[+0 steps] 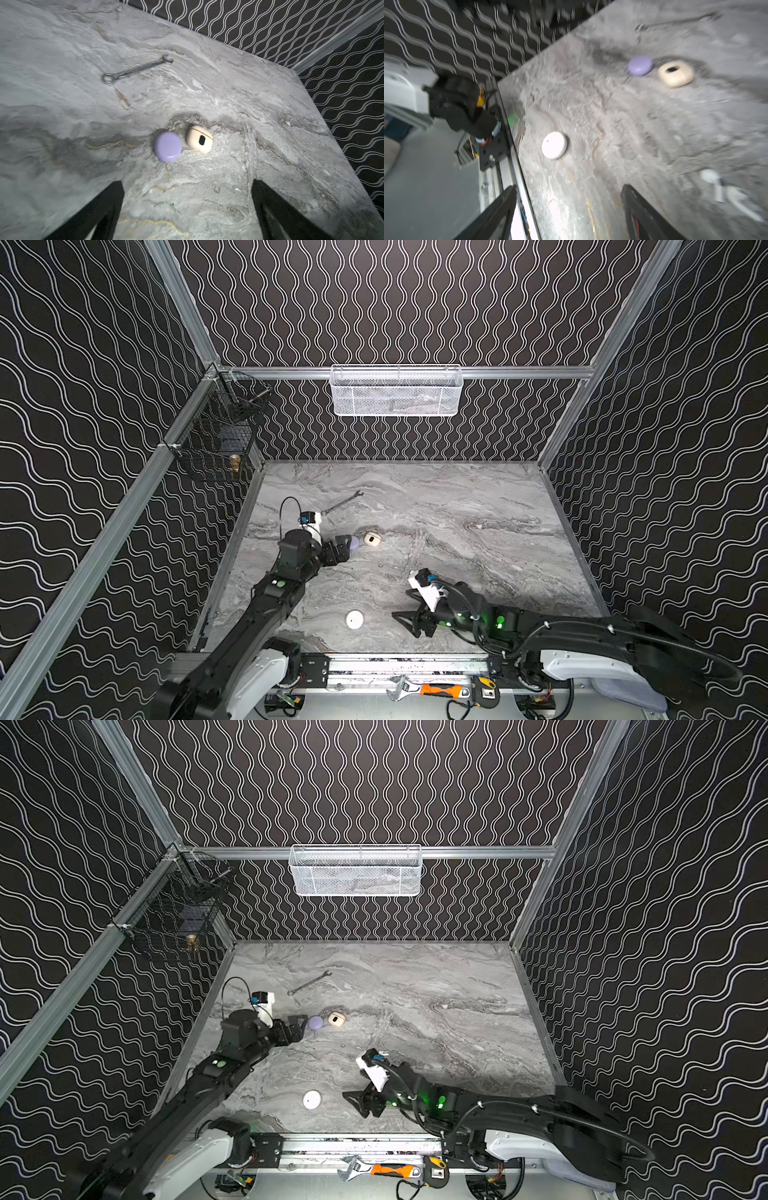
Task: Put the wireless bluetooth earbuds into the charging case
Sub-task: 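Set the lilac case down with left gripper while right moves to white case, then lower the right gripper onto the round white case and close it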
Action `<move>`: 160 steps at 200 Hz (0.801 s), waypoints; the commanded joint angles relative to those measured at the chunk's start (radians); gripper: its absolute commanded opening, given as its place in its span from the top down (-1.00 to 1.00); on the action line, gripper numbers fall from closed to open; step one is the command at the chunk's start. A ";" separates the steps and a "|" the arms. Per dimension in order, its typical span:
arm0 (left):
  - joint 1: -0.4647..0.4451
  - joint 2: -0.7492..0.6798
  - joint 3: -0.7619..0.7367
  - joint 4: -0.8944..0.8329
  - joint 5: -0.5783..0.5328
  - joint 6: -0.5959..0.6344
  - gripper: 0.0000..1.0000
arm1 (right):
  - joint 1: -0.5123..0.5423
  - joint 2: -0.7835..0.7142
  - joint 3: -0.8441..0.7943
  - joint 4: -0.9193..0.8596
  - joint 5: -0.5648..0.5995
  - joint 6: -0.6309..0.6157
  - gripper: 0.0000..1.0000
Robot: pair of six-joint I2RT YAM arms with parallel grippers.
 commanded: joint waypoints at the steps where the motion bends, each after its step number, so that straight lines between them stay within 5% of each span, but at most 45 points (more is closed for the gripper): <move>1: 0.001 -0.104 -0.059 -0.174 -0.160 0.000 -0.97 | 0.032 0.130 0.073 -0.002 0.072 -0.071 -0.67; 53: 0.002 -0.246 -0.127 -0.173 -0.134 -0.034 -0.98 | 0.081 0.445 0.316 -0.110 0.127 -0.180 -0.65; 90: 0.001 -0.283 -0.142 -0.161 -0.121 -0.033 -0.97 | 0.080 0.541 0.435 -0.207 0.177 -0.256 -0.72; 160: 0.001 -0.251 -0.144 -0.131 -0.102 -0.027 -0.97 | 0.080 0.688 0.577 -0.303 0.088 -0.330 -0.79</move>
